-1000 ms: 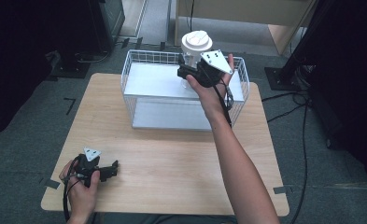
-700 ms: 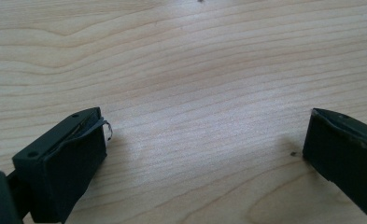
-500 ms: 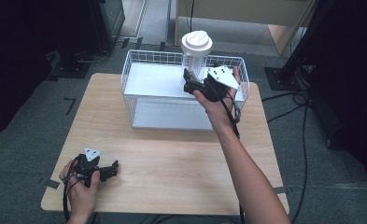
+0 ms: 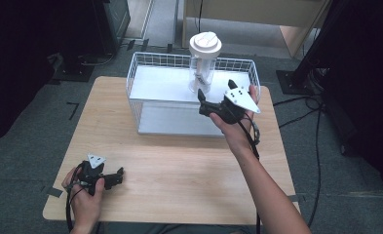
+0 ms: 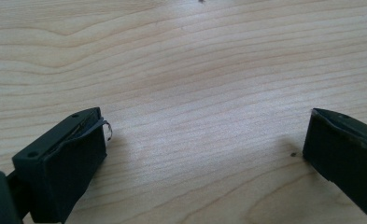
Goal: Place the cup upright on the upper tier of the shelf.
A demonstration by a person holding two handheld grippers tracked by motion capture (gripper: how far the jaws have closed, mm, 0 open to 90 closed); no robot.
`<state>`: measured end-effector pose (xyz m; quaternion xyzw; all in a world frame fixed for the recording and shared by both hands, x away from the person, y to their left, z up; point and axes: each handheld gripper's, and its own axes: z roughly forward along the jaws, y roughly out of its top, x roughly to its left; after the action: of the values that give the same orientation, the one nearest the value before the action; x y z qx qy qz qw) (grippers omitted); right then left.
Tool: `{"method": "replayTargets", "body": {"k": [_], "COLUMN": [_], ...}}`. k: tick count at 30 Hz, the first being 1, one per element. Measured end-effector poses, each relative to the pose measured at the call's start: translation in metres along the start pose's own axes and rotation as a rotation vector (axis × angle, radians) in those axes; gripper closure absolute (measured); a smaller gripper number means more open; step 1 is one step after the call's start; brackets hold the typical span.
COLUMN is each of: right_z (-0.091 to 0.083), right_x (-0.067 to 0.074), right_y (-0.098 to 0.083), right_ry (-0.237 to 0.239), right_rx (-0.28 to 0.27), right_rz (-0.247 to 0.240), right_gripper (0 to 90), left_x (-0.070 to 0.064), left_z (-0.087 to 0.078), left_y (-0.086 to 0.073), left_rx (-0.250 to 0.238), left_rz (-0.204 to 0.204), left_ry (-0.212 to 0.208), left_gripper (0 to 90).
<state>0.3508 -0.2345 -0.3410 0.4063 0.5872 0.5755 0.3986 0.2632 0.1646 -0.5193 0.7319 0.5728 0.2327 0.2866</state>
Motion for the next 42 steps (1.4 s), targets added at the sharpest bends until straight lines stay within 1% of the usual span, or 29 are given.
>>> {"method": "replayTargets", "body": {"k": [1,2,4,5,7,9,14,15,17,18,21,22,24,27,28,30,32,33,34,39,42], "right_z": [-0.008,-0.008,-0.018,-0.018,-0.026,-0.03,-0.041,-0.041,-0.047,-0.047,-0.056,-0.056,-0.063,-0.069,-0.069,-0.073,-0.077,-0.077,-0.081,-0.088,-0.091], "right_x": [0.0,0.0,0.0,0.0,-0.001,-0.003,-0.01,-0.01,-0.013,-0.013,-0.017,-0.017,-0.019,-0.021,-0.021,-0.022,-0.024,-0.024,-0.025,-0.032,-0.035], "right_y": [-0.002,-0.002,-0.007,-0.007,-0.012,-0.016,-0.025,-0.025,-0.032,-0.032,-0.04,-0.04,-0.045,-0.051,-0.051,-0.055,-0.062,-0.062,-0.068,-0.082,-0.087], "right_ry": [0.009,0.009,0.023,0.023,0.029,0.035,0.033,0.033,0.032,0.032,0.037,0.037,0.04,0.036,0.036,0.036,0.037,0.037,0.033,0.023,0.016], "right_rx": [-0.001,-0.001,-0.002,-0.002,-0.002,0.002,0.01,0.01,0.017,0.017,0.025,0.025,0.029,0.032,0.032,0.036,0.048,0.048,0.059,0.087,0.096], "right_rz": [-0.008,-0.008,-0.016,-0.016,-0.03,-0.028,-0.026,-0.026,-0.029,-0.029,-0.026,-0.026,-0.033,-0.059,-0.059,-0.074,-0.073,-0.073,-0.065,-0.063,-0.061], "right_gripper": [0.0,0.0,0.0,0.0,0.0,0.0,0.0,0.0,0.0,0.0,0.0,0.0,0.0,0.0,0.0,0.0,0.0,0.0,0.0,0.0,0.0], "left_x": [0.0,0.0,0.0,0.0,0.0,0.0,0.0,0.0,0.0,0.0,0.0,0.0,0.0,0.0,0.0,0.0,0.0,0.0,0.0,0.0,0.0], "left_z": [0.0,0.0,0.0,0.0,0.0,0.0,0.0,0.0,0.0,0.0,0.0,0.0,0.0,0.0,0.0,0.0,0.0,0.0,0.0,0.0,0.0], "left_y": [0.0,0.0,0.0,0.0,0.0,0.0,0.0,0.0,0.0,0.0,0.0,0.0,0.0,0.0,0.0,0.0,0.0,0.0,0.0,0.0,0.0], "left_rx": [0.0,0.0,0.001,0.001,0.0,0.0,0.0,0.0,0.001,0.002,0.002,0.001,0.004,0.003,0.003,0.001,0.003,0.003,0.003,0.003,0.003], "left_rz": [0.0,0.0,0.0,0.0,0.0,0.0,0.0,0.0,0.0,0.001,0.0,0.0,0.001,-0.001,-0.001,-0.002,0.0,0.0,0.0,0.001,0.0], "left_ry": [0.0,0.0,-0.001,-0.001,0.0,0.0,0.0,0.0,-0.001,-0.001,-0.001,-0.001,-0.002,-0.002,-0.002,-0.001,-0.001,-0.001,-0.001,-0.001,-0.001], "left_gripper": [0.0,0.0,0.0,0.0,0.0,0.0,0.0,0.0,0.0,0.0,0.0,0.0,0.0,0.0,0.0,0.0,0.0,0.0,0.0,0.0,0.0]}}
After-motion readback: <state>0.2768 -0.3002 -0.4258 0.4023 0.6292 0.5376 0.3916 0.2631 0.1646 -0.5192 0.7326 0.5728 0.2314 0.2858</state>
